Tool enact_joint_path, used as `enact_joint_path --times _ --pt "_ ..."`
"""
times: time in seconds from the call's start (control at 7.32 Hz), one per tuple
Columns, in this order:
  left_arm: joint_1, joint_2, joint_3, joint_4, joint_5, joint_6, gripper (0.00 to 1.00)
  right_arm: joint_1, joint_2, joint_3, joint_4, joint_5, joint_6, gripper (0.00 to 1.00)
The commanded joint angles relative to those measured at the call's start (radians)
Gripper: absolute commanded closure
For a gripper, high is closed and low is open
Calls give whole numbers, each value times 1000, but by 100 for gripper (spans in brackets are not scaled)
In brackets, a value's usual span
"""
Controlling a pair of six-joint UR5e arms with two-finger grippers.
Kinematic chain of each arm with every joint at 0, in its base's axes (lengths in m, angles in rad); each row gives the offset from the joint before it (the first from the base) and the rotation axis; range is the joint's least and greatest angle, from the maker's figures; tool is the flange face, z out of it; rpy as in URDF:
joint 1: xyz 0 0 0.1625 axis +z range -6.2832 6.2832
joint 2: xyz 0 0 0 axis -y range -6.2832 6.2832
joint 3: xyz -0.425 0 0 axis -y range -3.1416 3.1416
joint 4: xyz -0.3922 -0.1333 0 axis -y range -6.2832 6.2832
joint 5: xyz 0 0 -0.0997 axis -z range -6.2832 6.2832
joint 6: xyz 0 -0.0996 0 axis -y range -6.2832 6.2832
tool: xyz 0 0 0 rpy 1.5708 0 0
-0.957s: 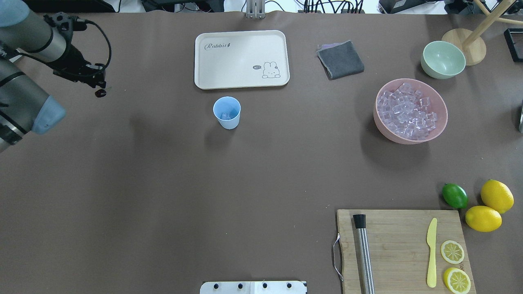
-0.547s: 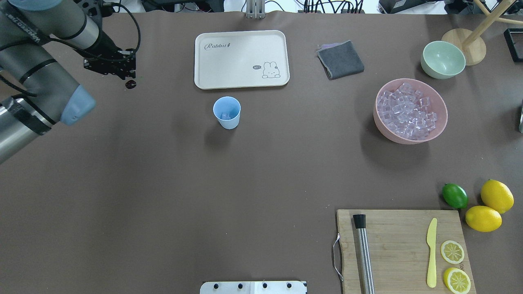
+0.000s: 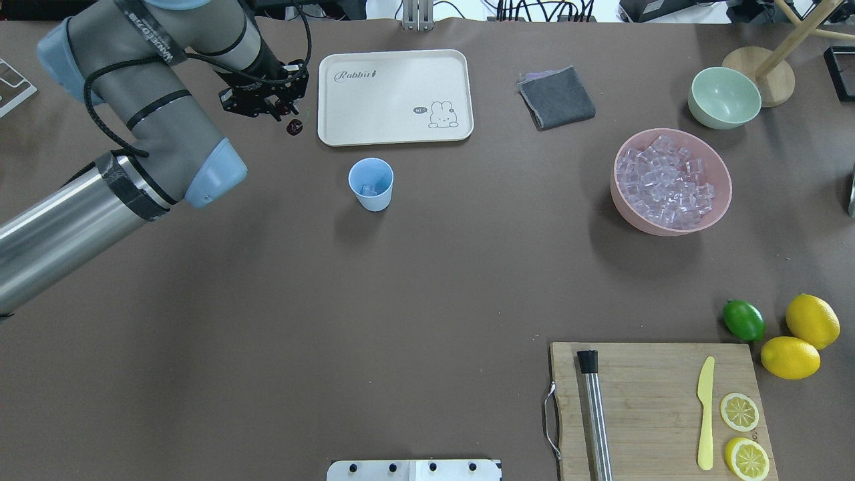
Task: Put ice and cherries in cup
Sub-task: 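Carry the cherries with the left gripper to above the light-blue cup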
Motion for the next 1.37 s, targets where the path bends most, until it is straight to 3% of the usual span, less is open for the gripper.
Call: enact_joint_path --times 0.0,0.14,0.41,0.68,0.82,1.09,1.23 --pt "59 -50 2 18 67 -71 65 9 -9 -25 3 189 6 0" --pt "61 -65 1 18 68 -87 65 26 -5 -29 4 219 8 0" --pt "91 -79 -1 18 86 -142 65 64 -2 -15 8 192 5 0" --pt "142 -91 -2 18 157 -165 65 66 -3 3 9 96 8 0" --pt "142 -90 -5 18 158 -165 65 66 -3 -1 41 92 38 0" --pt "142 -88 -9 18 158 -165 65 66 -34 -15 215 72 188 0" --pt "142 -90 -9 18 160 -165 65 64 -35 -16 227 71 194 0"
